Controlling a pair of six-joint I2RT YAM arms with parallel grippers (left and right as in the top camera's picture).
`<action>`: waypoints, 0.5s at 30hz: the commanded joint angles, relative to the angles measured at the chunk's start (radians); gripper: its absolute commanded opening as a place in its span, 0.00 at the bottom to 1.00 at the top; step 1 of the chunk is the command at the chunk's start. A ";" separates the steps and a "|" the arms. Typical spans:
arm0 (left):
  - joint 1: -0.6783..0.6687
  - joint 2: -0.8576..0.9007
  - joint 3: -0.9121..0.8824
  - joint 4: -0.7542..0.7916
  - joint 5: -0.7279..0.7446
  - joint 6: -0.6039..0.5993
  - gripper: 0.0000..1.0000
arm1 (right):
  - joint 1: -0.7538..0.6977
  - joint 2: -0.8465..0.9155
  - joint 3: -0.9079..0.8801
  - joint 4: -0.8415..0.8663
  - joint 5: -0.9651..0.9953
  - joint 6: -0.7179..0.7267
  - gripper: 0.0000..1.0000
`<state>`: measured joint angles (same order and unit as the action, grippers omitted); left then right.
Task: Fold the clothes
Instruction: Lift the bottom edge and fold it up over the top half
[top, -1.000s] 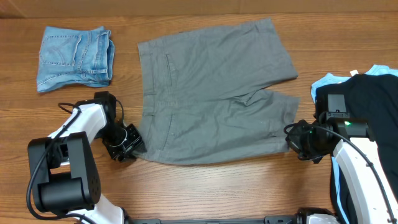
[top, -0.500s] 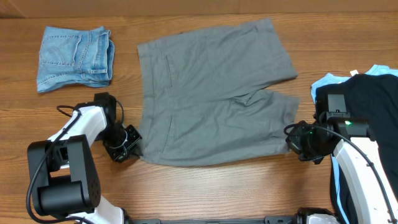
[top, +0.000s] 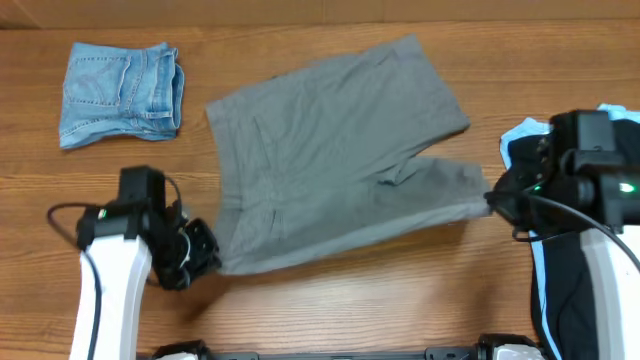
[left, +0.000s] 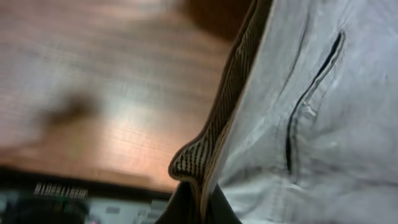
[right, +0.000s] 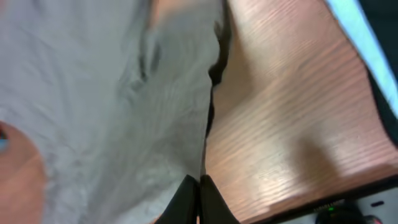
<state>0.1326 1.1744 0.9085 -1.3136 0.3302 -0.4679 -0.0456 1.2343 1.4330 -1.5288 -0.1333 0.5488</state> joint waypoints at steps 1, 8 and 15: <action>0.005 -0.122 -0.002 -0.083 -0.077 -0.009 0.04 | -0.005 -0.023 0.154 -0.027 0.040 -0.008 0.04; 0.005 -0.229 -0.002 -0.158 -0.087 -0.030 0.04 | -0.005 -0.019 0.263 0.023 0.039 0.001 0.04; 0.005 -0.175 -0.002 -0.010 -0.150 -0.072 0.04 | -0.004 0.147 0.262 0.197 0.035 0.000 0.04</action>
<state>0.1326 0.9615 0.9085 -1.3663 0.3264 -0.5037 -0.0376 1.2926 1.6638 -1.4097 -0.1837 0.5499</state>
